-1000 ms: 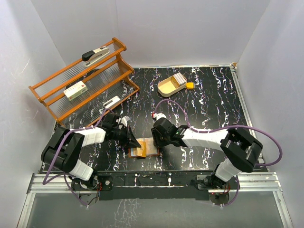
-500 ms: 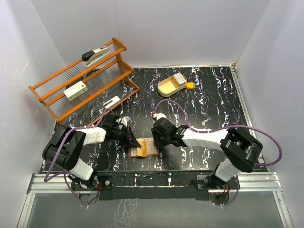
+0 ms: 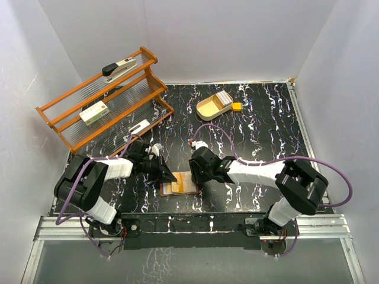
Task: Put the credit cards into the card holder
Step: Insert the credit card into the card holder.
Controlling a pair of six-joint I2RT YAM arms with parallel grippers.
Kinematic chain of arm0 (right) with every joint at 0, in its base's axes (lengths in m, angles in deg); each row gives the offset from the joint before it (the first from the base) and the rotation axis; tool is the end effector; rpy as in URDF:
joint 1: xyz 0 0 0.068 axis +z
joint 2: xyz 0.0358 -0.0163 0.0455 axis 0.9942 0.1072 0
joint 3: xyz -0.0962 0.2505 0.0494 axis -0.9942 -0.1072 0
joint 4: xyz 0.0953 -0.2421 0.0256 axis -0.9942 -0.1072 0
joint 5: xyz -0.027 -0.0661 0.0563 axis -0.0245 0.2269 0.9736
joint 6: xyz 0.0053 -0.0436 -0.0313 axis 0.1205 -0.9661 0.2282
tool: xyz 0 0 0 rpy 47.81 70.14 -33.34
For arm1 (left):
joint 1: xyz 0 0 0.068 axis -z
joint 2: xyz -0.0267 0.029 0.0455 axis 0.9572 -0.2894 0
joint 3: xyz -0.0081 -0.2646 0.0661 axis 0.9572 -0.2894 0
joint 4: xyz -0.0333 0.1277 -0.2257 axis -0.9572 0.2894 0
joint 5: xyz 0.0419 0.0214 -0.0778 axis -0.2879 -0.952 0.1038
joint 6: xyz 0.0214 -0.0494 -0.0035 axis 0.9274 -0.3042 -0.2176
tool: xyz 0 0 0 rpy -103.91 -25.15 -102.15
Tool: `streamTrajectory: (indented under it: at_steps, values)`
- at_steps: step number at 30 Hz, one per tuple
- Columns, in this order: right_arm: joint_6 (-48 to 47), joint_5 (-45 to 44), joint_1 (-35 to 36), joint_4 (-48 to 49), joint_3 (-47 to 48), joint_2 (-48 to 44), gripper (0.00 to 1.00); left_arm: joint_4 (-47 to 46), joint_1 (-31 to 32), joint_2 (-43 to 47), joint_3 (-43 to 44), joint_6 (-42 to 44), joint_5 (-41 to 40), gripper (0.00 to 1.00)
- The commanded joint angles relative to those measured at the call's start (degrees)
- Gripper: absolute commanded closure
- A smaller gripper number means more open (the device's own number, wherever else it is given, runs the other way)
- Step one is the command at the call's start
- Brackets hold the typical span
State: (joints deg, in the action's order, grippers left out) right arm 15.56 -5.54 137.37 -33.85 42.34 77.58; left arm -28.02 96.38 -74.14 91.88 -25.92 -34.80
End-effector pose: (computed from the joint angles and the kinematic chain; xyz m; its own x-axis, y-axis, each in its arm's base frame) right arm 0.1769 0.2343 0.1629 -0.8192 -0.2506 -0.5158 -0.4140 0.8809 0.2295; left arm 0.2239 -0.1222 0.1198 -0.9857 -0.1503 -0.0762 -0.0235 0.5705 -0.8209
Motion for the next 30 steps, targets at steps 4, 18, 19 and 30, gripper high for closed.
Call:
streamTrajectory:
  at_steps: [4, 18, 19, 30]
  values:
    - [1.14, -0.96, -0.13, 1.90, -1.20, -2.64, 0.68, -2.41, -0.26, -1.70, -1.55, -0.13, -3.80, 1.00]
    - [1.58, -0.96, -0.11, 3.10, -2.38, -3.13, 0.68, -4.73, -0.16, 0.59, -3.87, -1.04, -7.42, 1.00]
    - [1.63, -0.83, -0.08, 3.17, -2.34, -3.12, 0.68, -4.76, -0.10, 1.11, -3.91, -0.98, -7.94, 1.00]
    - [1.73, -0.76, -0.11, 3.29, -2.54, -3.38, 0.68, -7.60, 0.39, 0.37, -5.19, -1.09, -8.37, 1.00]
